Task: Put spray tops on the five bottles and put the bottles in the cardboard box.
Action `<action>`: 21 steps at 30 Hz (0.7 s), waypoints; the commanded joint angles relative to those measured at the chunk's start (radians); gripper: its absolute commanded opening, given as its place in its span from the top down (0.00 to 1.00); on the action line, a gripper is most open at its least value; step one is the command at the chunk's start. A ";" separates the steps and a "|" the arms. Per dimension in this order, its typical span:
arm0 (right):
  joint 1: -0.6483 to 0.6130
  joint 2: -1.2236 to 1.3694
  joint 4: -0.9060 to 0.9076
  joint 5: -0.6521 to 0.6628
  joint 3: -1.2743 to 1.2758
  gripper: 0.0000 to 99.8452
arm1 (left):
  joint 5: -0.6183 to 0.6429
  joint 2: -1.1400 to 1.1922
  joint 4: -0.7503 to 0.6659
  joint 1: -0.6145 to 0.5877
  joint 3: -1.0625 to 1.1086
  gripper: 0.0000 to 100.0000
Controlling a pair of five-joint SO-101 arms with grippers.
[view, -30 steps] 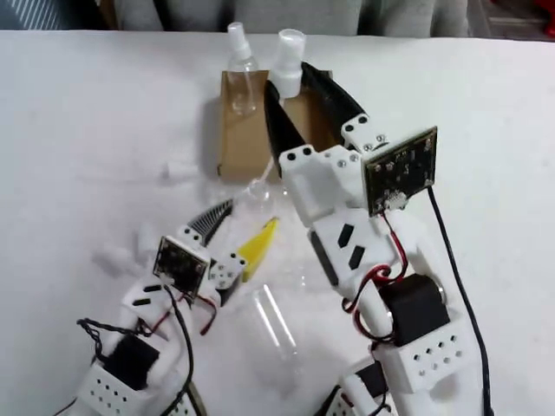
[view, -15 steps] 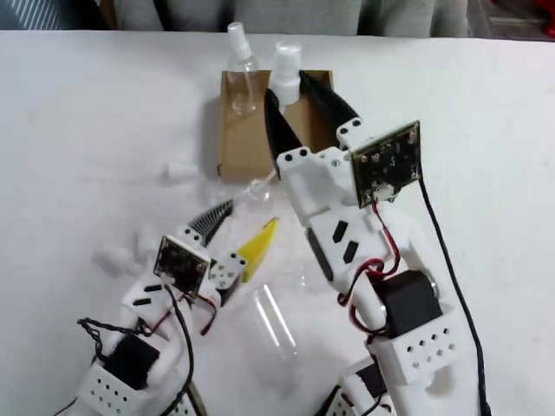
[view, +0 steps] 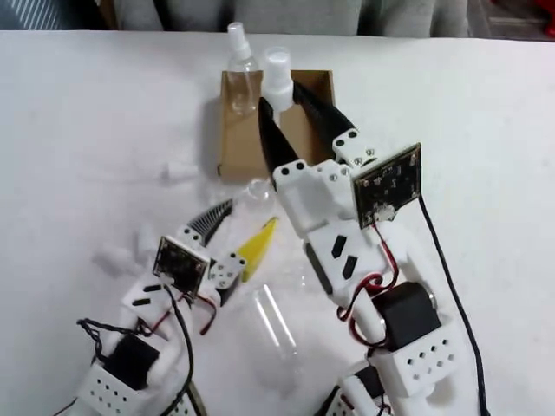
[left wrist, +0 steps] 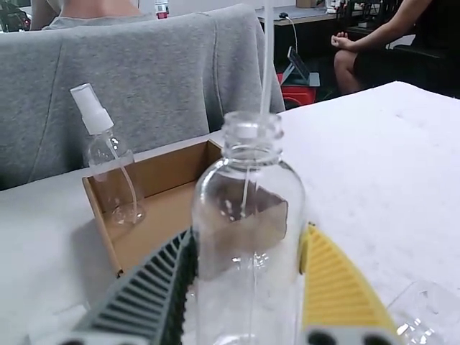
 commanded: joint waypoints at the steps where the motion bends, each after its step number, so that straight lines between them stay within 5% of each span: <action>1: -0.012 -0.022 0.007 0.005 -0.009 0.98 | -0.014 -0.016 -0.032 -0.012 -0.014 0.98; 10: -0.136 -0.027 0.157 0.000 -0.011 0.98 | -0.014 -0.016 -0.034 -0.012 -0.012 0.98; 21: -0.142 -0.028 0.406 -0.130 -0.011 0.98 | -0.014 -0.016 -0.034 -0.013 -0.011 0.98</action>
